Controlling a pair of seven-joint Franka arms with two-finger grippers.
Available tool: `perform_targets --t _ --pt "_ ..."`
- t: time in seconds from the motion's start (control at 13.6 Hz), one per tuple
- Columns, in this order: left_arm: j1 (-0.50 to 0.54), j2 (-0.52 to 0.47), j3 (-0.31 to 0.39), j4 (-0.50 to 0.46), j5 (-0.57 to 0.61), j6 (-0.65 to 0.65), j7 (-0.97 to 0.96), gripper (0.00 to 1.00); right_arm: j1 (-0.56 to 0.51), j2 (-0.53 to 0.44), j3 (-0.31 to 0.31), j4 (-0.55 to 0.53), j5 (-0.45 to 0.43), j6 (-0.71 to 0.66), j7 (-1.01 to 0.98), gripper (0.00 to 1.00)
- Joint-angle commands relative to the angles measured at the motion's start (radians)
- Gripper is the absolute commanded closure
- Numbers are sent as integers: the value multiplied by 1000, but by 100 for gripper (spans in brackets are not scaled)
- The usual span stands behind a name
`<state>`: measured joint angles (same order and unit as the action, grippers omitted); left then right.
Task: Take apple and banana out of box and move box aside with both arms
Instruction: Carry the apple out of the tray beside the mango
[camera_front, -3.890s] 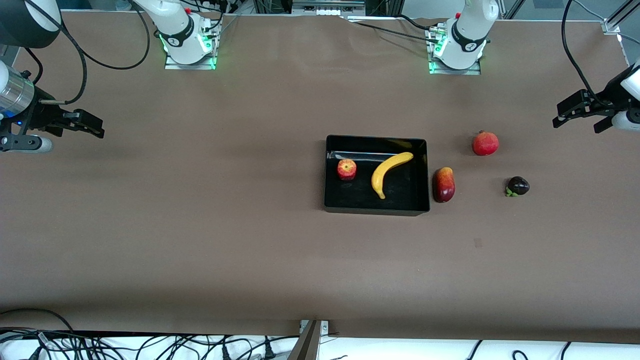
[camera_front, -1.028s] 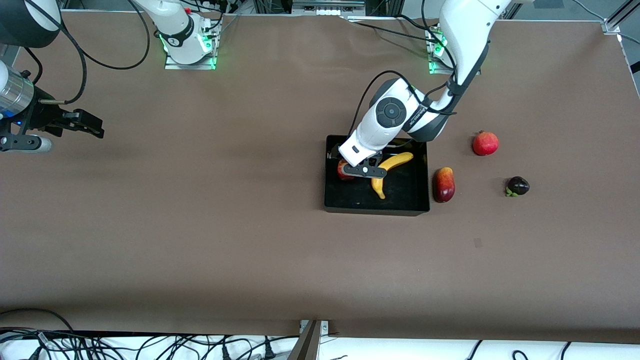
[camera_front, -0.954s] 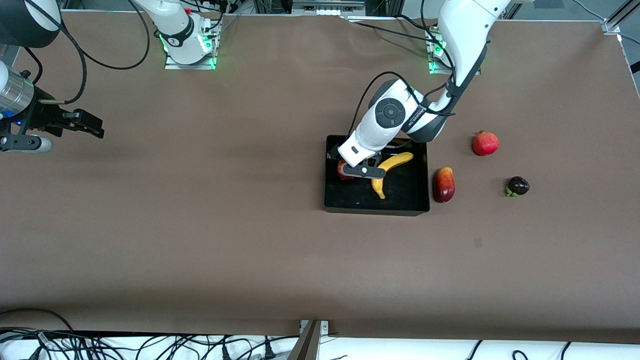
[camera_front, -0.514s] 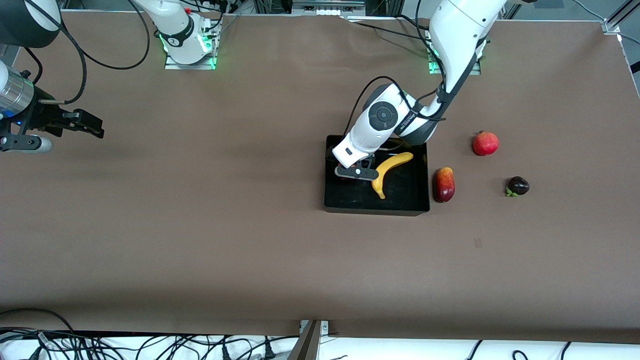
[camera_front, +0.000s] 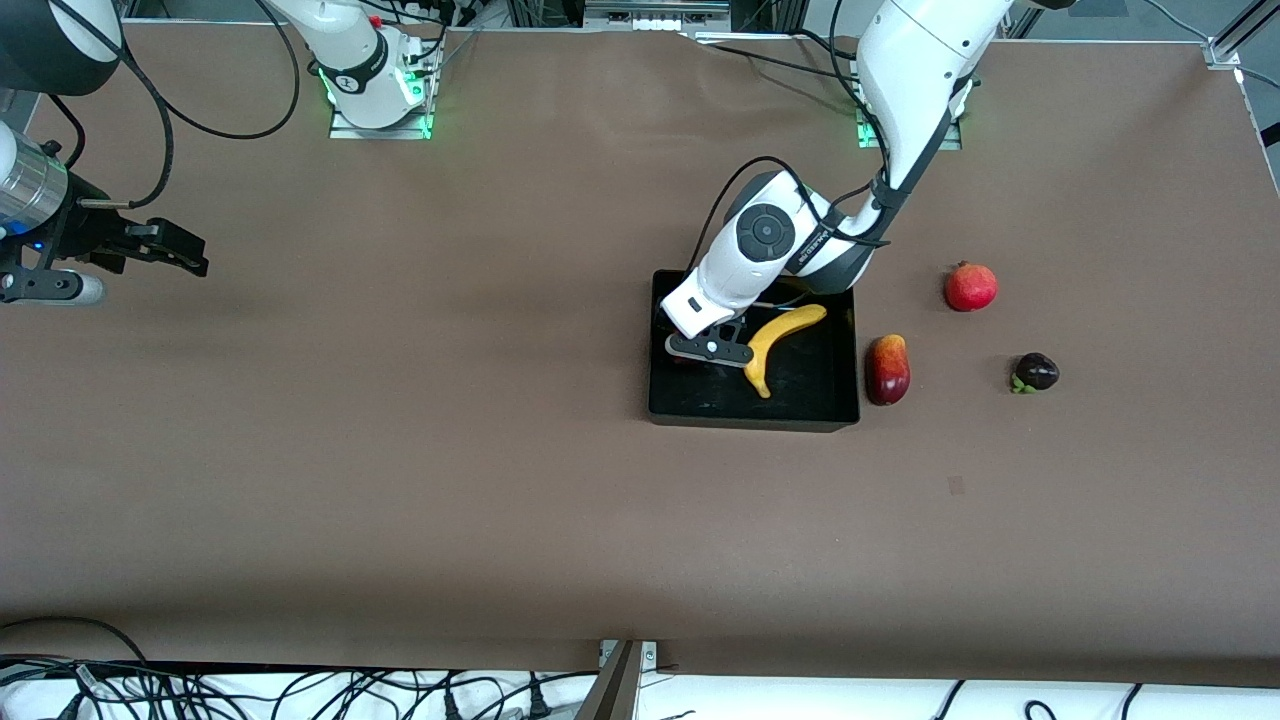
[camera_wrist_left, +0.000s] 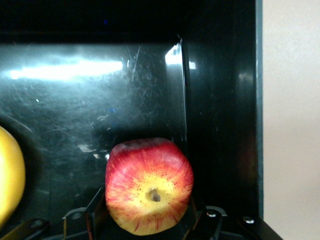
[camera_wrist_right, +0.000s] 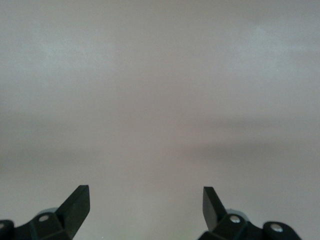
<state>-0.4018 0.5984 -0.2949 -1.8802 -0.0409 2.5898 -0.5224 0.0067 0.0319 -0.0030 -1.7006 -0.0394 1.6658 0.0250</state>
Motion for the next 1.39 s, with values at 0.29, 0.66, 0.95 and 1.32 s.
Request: perform_targets --t 0.29,0.66,0.95,1.32 --pt "187 -313 3 -75 13 -325 233 100 -2 -15 5 -4 -1 -5 9 0" --pt "432 -416 -1 -209 12 -369 635 100 -2 -15 5 -4 -1 -3 9 0" --pt "590 -398 10 -247 15 -355 892 100 -2 -15 5 -4 -2 -3 9 0" --pt "643 -266 68 -281 16 -171 1093 100 -2 -15 5 -4 -1 -3 9 0"
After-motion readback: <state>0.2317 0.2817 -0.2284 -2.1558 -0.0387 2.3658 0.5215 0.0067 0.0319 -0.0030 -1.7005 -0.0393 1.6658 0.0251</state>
